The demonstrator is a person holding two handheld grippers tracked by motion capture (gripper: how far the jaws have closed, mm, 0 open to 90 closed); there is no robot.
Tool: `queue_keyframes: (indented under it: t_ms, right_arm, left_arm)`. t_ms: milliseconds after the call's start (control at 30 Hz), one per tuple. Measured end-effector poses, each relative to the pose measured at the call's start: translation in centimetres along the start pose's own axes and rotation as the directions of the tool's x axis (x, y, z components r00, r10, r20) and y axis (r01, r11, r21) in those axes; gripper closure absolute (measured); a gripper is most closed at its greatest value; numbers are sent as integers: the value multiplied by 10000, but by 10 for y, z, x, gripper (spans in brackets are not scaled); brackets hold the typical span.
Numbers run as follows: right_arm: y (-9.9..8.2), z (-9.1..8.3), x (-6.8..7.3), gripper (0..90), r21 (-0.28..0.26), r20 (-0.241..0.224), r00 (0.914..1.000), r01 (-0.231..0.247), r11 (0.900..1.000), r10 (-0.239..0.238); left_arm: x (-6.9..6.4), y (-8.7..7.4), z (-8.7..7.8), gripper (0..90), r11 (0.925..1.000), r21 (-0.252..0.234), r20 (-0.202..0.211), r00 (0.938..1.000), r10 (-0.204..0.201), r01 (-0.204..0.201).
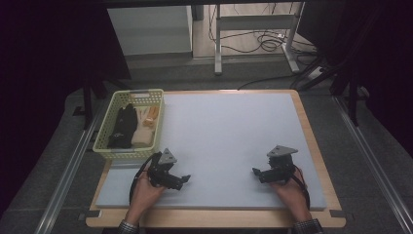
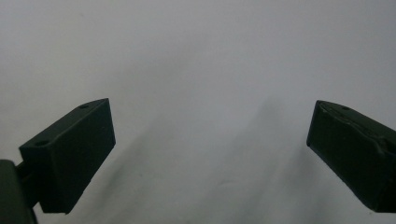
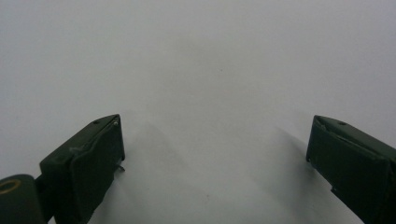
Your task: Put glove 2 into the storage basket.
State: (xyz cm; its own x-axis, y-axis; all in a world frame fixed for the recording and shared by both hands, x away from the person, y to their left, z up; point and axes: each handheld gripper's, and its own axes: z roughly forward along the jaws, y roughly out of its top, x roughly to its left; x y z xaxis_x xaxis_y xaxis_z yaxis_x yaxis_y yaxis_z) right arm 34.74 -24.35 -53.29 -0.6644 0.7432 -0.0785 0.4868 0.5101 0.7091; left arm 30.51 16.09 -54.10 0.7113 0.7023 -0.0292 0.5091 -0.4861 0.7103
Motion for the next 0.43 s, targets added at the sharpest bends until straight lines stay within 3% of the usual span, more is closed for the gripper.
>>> queue_keyframes:
  t_ms: [100,433]
  right_arm:
    - [0,0,0,40,-1,3,10000,0,10000,0]
    - [-1,0,-1,40,6,-49,10000,-53,10000,53]
  left_arm:
    - [0,-6,6,13,9997,226,-2,10000,-69,70]
    - [0,-7,6,9,9996,232,-13,9998,-180,180]
